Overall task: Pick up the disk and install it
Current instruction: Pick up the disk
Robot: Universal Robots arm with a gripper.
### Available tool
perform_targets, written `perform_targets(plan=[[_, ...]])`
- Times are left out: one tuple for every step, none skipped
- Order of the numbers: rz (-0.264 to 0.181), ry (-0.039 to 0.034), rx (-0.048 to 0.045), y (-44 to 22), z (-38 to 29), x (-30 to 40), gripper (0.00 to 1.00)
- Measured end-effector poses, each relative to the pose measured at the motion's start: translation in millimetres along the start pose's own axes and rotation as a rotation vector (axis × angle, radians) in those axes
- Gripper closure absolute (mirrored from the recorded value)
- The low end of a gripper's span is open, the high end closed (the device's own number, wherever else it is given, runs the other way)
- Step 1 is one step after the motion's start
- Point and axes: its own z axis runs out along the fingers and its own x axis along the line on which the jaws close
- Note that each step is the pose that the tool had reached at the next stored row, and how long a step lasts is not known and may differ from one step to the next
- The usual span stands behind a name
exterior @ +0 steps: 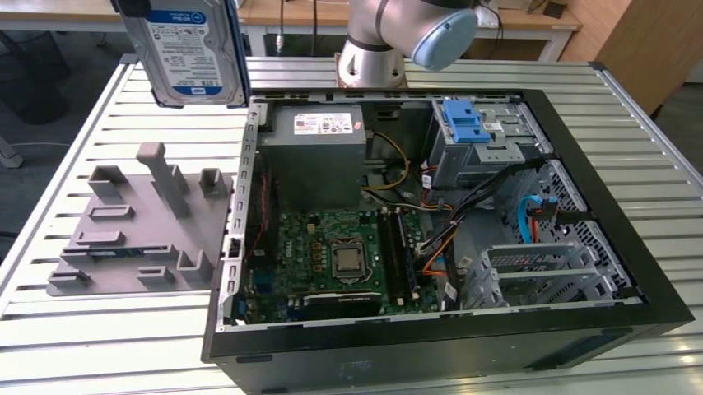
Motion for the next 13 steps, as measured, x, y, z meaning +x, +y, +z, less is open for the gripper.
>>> perform_targets(plan=[[0.000,-0.0001,0.0001,-0.2,0.1,0.0,0.64],[0.000,-0.0001,0.0001,-0.4,0.1,0.0,0.64],[0.000,-0.0001,0.0001,-0.6,0.1,0.0,0.64],[0.000,0.0000,0.0000,-0.8,0.1,0.0,0.64],[0.000,0.0000,0.0001,-0.9,0.2,0.0,0.64],[0.000,0.0000,0.0000,-1.1,0.2,0.0,0.64],[0.000,0.0000,0.0000,-1.4,0.2,0.0,0.64],[0.000,0.0000,0.0000,-1.6,0.2,0.0,0.64],[0.000,-0.0001,0.0000,-1.8,0.2,0.0,0.64],[0.000,0.0000,0.0000,-2.0,0.2,0.0,0.64],[0.000,0.0000,0.0000,-2.3,0.3,0.0,0.64],[0.000,0.0000,0.0000,-2.5,0.3,-0.1,0.64],[0.000,0.0000,0.0000,-2.7,0.3,-0.1,0.64]])
